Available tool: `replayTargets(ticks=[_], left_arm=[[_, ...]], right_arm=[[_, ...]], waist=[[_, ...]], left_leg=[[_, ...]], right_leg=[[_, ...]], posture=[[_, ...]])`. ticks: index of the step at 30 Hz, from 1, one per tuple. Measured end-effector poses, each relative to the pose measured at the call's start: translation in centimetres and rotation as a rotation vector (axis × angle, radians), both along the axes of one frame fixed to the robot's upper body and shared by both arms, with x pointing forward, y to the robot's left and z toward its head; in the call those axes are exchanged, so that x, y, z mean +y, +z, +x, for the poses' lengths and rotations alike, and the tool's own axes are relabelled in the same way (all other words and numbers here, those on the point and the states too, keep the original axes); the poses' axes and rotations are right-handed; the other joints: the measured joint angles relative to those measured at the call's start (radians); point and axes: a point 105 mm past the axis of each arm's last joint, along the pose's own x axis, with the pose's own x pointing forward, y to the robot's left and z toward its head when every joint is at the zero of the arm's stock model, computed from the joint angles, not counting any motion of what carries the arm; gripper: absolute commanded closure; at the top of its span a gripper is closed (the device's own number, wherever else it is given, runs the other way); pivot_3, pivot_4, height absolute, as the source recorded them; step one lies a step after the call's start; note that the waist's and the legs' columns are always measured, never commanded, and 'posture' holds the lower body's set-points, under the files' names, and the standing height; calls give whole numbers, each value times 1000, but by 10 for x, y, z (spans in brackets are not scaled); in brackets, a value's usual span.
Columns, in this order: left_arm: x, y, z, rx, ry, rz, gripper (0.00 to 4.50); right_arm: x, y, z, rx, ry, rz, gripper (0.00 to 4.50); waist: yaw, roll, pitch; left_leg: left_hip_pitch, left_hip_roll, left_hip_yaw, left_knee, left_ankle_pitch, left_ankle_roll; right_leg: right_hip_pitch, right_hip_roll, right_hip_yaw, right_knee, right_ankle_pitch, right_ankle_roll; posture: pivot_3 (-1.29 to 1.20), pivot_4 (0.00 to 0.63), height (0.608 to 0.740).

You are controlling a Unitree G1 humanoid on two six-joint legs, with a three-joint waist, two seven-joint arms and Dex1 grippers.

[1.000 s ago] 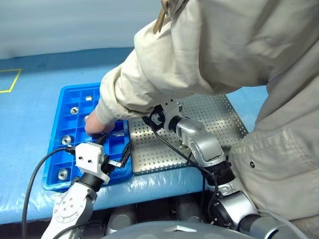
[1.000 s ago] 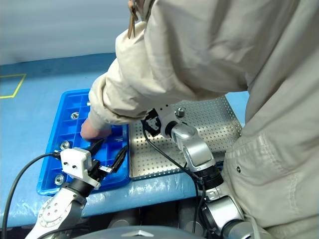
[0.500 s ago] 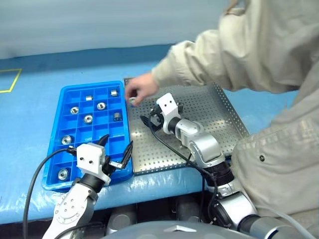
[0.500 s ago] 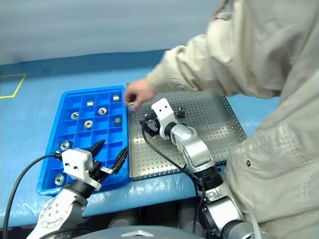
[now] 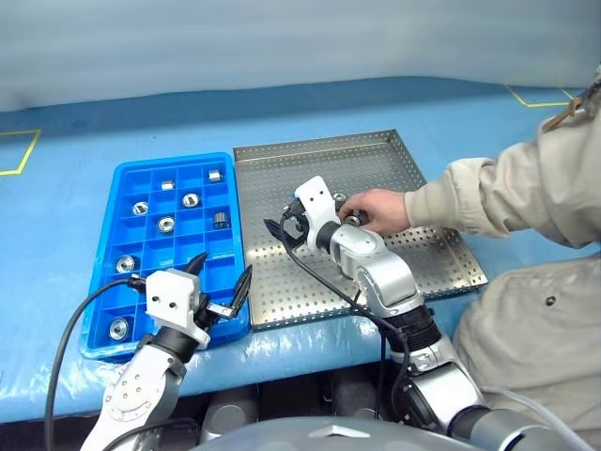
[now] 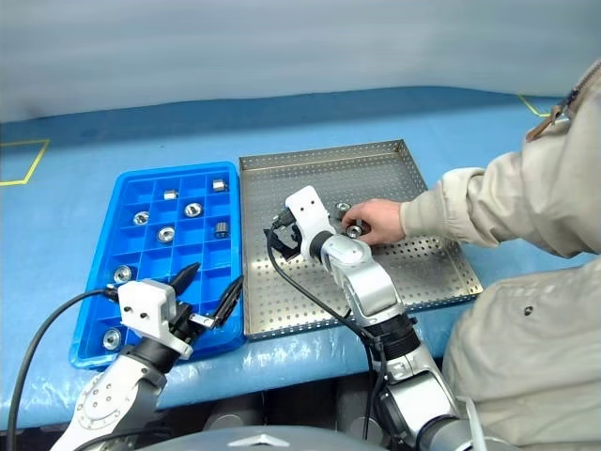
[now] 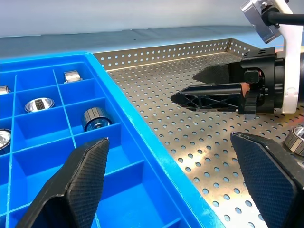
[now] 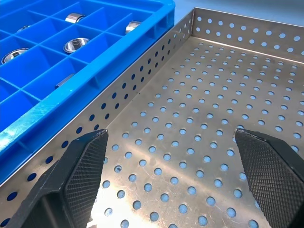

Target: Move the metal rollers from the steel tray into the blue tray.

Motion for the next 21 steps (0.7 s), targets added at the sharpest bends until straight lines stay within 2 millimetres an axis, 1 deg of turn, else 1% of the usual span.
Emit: replayTargets(ticks=[14,17,21], left_arm=[[-3,-1,0,6,-9,-1,36],[-4,-1,0,7,-12,-2,36],[-4,-2,-1,9,-14,0,36]], right_arm=[[3,3,0,-11,-1,13,20],[2,13,6,-44,-22,26,20],[-14,30,23,-104,-117,46,20]], waist=[[0,0,0],[1,0,0],[2,0,0]], left_leg=[[0,0,0,0,0,0],[0,0,0,1,0,0],[0,0,0,1,0,0]], right_leg=[[0,0,0,0,0,-1],[0,0,0,0,1,-1],[1,0,0,0,1,-1]], posture=[[182,150,740],[181,150,740],[172,150,740]])
